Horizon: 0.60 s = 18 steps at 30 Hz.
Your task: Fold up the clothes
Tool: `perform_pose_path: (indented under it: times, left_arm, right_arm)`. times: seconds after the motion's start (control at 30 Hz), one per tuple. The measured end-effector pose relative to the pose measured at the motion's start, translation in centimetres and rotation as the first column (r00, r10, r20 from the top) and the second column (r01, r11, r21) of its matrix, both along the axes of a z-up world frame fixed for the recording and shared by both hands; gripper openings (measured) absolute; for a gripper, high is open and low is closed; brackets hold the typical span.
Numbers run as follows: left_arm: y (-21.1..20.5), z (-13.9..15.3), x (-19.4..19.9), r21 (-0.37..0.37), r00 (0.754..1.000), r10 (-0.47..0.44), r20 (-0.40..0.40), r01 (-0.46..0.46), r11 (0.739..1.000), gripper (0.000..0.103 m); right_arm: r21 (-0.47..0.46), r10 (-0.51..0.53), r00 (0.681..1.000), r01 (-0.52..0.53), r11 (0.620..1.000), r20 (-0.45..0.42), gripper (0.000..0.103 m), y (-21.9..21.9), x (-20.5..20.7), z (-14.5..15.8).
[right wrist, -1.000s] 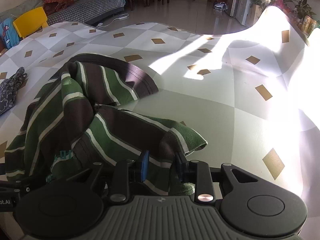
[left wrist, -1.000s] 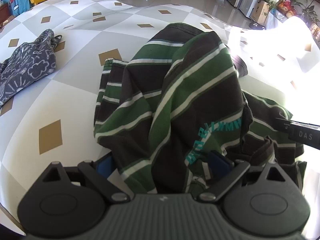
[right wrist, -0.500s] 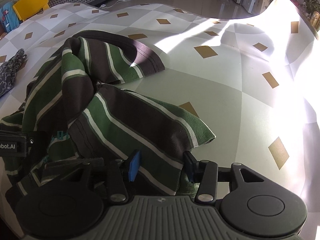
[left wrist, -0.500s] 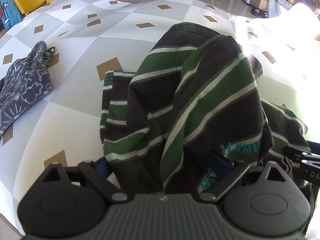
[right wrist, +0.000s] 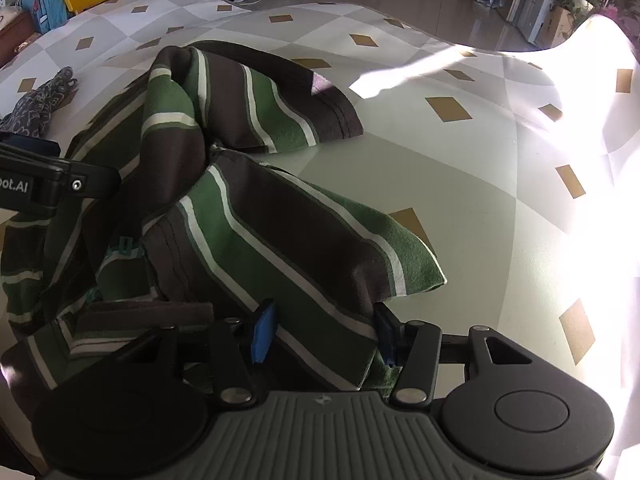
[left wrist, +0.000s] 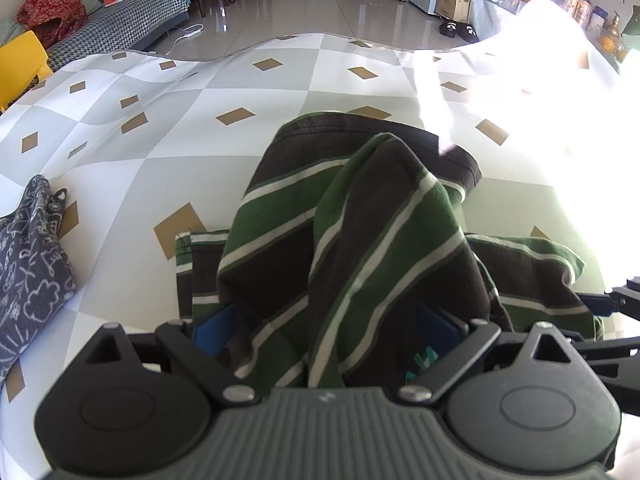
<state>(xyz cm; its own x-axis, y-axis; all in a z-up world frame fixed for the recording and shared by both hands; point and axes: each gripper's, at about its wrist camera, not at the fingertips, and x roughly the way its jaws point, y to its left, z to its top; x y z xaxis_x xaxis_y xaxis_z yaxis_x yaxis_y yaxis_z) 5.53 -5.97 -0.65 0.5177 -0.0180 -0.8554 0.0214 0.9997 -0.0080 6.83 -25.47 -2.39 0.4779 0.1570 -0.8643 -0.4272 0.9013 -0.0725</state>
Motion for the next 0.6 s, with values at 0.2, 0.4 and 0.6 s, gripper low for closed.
perform_pose_path:
  times: [0.2,0.4,0.6]
  left_arm:
    - [0.8,-1.9,0.4,0.007,0.996,0.051,-0.075,-0.051,0.999,0.096]
    - [3.3,-2.9,0.6,-0.046,0.976,0.161,-0.147,-0.170,0.984,0.096]
    - [3.3,-3.1,0.2,-0.007,0.977,0.153,-0.148,-0.156,0.988,0.096]
  right_arm:
    - [-0.024,0.026,0.997,-0.025,0.999,0.071,0.023,1.4,0.2,0.0]
    - [-0.019,-0.025,0.994,0.028,0.999,0.107,0.018,2.2,1.8,-0.1]
    - [-0.036,-0.079,0.985,0.086,0.996,0.154,0.018,2.4,3.4,-0.4]
